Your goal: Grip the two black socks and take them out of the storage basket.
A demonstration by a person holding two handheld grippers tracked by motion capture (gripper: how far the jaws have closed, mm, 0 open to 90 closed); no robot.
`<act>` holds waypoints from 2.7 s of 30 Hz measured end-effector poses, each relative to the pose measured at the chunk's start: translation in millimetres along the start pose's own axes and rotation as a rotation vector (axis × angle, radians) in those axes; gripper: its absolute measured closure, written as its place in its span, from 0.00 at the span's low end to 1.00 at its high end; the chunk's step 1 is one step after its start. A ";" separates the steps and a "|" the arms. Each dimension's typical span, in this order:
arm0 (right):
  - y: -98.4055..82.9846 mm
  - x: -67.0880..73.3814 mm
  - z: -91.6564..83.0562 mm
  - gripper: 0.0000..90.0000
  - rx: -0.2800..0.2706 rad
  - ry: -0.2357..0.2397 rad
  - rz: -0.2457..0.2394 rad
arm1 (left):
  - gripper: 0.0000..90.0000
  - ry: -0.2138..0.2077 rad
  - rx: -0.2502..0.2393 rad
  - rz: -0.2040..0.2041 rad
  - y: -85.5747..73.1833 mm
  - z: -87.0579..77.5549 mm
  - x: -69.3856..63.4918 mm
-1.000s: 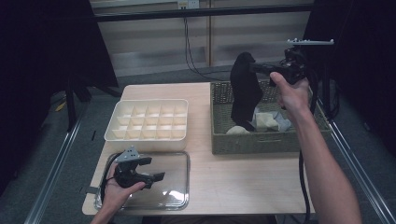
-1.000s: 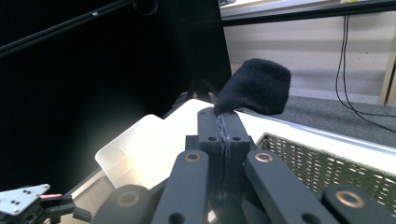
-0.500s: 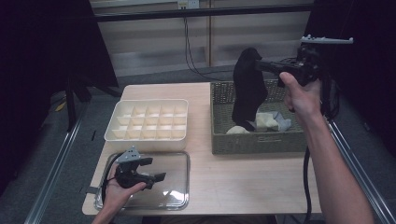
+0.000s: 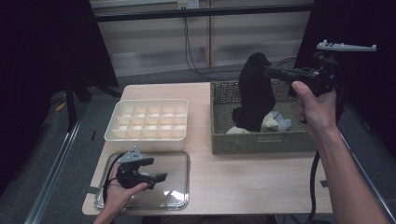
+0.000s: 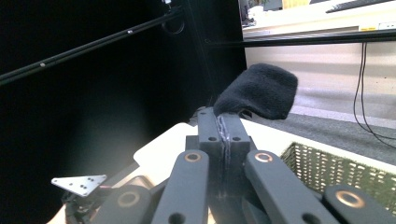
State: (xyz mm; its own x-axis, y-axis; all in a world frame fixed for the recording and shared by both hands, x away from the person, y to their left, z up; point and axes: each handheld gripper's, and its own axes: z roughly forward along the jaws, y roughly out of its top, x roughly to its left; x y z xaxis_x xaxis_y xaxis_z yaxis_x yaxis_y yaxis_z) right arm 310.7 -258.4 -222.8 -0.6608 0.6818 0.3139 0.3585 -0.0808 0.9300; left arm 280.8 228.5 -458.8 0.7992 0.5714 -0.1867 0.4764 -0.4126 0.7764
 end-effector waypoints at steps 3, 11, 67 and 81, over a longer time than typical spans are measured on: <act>-4.7 6.3 -8.7 0.99 -0.011 -0.001 0.001 | 0.17 -0.005 0.003 0.003 1.0 2.1 -2.8; -25.9 10.1 -32.6 0.99 -0.009 -0.024 0.008 | 0.17 -0.012 0.004 0.014 3.7 6.4 -9.6; -267.0 11.4 64.3 0.98 0.394 0.061 0.234 | 0.39 -0.150 0.032 0.134 31.5 55.4 -65.7; -298.9 30.8 91.1 0.97 0.539 0.091 0.168 | 0.51 -0.170 0.005 0.140 39.1 60.1 -65.7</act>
State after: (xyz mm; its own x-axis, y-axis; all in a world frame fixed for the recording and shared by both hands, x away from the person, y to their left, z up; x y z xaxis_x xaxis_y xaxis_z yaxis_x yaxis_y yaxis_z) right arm 243.3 -147.1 -508.5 -0.6111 0.6246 0.4862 0.7333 0.2156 0.6448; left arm 268.9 132.2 -452.4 0.9077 0.3806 -0.1766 0.3581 -0.4835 0.7988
